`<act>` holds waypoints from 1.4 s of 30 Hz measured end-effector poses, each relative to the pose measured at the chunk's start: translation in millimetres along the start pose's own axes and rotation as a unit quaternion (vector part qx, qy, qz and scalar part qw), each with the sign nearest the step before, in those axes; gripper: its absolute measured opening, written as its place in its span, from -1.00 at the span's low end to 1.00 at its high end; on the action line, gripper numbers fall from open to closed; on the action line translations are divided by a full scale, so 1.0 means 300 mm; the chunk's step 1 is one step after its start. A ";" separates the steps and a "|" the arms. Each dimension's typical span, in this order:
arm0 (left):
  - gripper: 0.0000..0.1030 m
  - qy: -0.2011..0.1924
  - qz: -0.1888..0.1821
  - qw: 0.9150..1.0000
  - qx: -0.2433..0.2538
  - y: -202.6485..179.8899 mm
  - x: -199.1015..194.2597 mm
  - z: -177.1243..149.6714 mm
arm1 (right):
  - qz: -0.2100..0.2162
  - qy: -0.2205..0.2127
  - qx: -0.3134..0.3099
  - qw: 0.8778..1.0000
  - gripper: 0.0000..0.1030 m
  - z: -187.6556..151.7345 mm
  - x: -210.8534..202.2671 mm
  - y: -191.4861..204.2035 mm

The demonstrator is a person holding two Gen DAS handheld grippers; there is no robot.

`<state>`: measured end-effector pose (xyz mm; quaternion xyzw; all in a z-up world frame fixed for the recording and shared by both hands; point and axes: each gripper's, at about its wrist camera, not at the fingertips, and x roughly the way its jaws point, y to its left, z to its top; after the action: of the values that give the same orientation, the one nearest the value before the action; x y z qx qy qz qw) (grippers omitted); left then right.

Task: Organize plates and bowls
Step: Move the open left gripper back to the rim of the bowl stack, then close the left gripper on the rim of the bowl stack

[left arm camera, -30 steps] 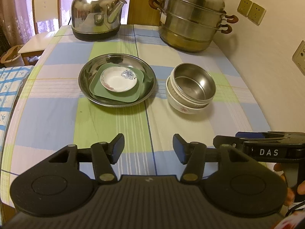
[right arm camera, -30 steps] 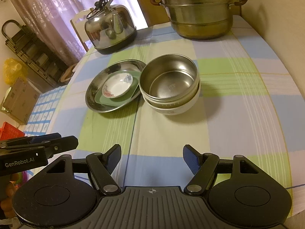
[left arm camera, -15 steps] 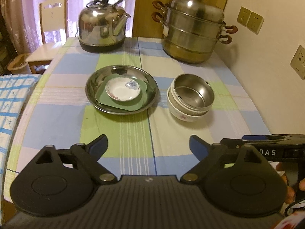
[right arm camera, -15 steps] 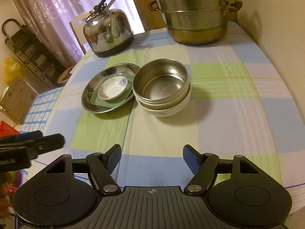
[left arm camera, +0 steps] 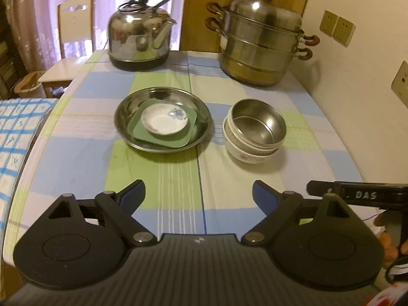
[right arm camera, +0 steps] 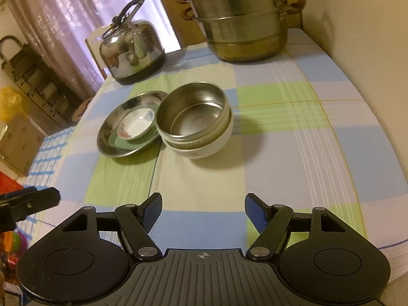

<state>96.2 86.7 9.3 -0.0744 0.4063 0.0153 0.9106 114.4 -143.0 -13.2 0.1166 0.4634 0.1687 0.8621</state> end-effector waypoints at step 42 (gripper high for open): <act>-0.26 0.126 -0.076 0.986 0.078 -0.110 0.688 0.321 | -0.092 0.030 0.075 0.993 -0.27 0.313 0.426 -0.076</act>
<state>308.3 61.6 -76.3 -0.0348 0.5107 -0.0949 0.8538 262.9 -117.2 -67.6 0.1325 0.5093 0.0573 0.8484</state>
